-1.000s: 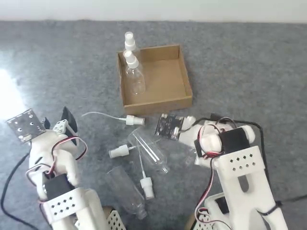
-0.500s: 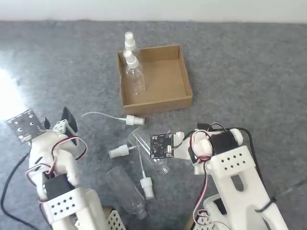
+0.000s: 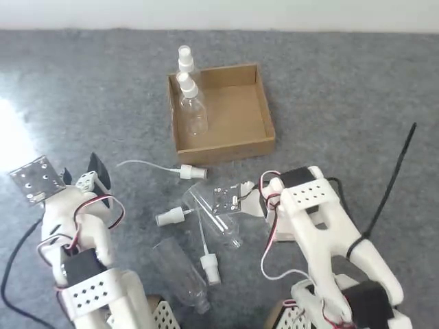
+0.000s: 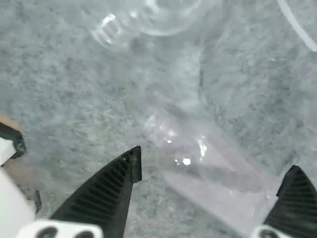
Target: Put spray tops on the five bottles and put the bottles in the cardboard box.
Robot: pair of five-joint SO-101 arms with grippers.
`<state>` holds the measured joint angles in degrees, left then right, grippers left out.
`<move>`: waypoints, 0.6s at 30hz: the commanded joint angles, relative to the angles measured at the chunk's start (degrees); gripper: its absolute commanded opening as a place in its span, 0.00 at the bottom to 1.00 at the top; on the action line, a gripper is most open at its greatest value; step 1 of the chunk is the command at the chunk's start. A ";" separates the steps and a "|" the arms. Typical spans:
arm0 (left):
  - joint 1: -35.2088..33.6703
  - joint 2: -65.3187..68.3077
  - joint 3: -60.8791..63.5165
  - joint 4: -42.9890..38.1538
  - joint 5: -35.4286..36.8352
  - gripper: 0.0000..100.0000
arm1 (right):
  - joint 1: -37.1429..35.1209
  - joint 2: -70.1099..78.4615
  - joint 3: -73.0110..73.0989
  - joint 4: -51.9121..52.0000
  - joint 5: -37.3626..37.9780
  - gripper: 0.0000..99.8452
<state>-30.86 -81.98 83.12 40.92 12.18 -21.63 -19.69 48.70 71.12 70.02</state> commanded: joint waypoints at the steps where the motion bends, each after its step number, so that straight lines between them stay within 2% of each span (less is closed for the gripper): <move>1: -0.18 -0.53 -0.57 -1.58 -0.09 0.21 | 4.53 1.45 -0.79 -3.30 0.53 0.39; 5: -0.18 -0.53 -0.57 -1.58 -0.09 0.21 | 6.73 3.56 -0.79 -4.97 0.53 0.37; 10: -0.18 -0.53 -0.57 -1.58 -0.09 0.21 | 6.55 5.93 -0.79 -7.34 0.35 0.19; 12: -0.18 -0.53 -0.57 -1.58 -0.09 0.21 | 6.73 6.55 -0.79 -7.69 0.18 0.17; 18: -0.18 -0.53 -0.48 -1.58 -0.09 0.21 | 6.90 6.29 -0.79 -6.99 -11.34 0.17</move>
<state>-30.86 -81.98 83.12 40.92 12.18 -15.65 -13.63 48.53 63.74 66.42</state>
